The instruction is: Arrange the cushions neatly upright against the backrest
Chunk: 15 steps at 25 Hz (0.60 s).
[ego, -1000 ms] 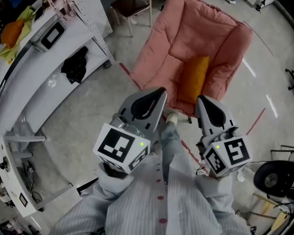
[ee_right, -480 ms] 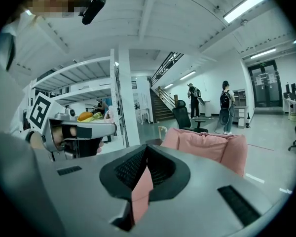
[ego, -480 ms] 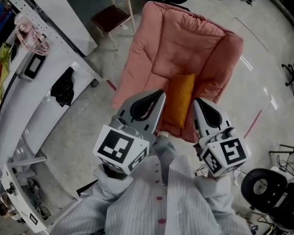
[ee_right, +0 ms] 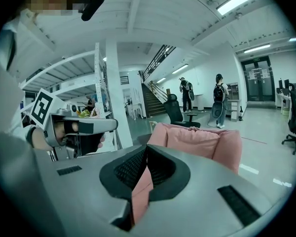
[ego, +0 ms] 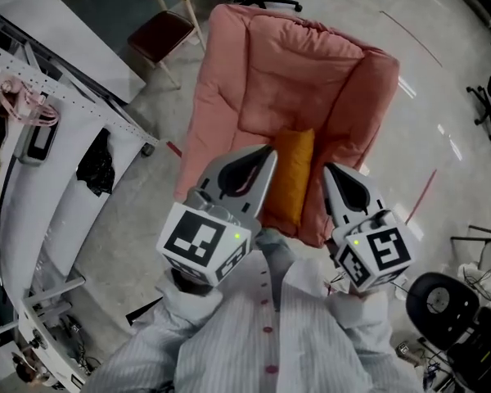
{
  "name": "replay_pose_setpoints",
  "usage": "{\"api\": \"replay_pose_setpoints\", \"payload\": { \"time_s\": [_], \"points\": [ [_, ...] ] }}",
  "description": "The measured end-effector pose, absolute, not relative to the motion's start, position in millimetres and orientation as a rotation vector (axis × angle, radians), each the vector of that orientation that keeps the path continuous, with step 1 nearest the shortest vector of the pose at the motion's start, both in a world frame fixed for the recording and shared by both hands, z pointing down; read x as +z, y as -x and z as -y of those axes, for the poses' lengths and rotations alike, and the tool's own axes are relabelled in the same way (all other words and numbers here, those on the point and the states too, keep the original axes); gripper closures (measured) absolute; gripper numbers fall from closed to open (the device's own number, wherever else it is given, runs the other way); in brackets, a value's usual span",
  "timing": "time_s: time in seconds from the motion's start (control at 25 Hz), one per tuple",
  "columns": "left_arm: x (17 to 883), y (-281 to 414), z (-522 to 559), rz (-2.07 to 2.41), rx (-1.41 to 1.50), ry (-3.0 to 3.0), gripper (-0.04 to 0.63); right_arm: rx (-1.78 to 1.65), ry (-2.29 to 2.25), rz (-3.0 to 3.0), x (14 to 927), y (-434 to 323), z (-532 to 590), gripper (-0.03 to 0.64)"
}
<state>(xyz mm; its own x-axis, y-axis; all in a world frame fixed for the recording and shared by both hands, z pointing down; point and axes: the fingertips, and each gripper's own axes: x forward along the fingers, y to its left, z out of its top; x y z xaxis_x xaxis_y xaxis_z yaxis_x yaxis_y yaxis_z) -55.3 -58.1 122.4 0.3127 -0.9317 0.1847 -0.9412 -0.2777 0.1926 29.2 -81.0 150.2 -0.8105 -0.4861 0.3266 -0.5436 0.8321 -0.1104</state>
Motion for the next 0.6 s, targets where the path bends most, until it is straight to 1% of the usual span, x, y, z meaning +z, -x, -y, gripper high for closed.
{"api": "replay_pose_setpoints", "payload": {
  "time_s": [0.6],
  "points": [
    [164.3,74.1,141.7,1.366,0.173,-2.464,0.583,0.395,-1.114,2.558,182.9,-19.1,128.5,0.603]
  ]
}}
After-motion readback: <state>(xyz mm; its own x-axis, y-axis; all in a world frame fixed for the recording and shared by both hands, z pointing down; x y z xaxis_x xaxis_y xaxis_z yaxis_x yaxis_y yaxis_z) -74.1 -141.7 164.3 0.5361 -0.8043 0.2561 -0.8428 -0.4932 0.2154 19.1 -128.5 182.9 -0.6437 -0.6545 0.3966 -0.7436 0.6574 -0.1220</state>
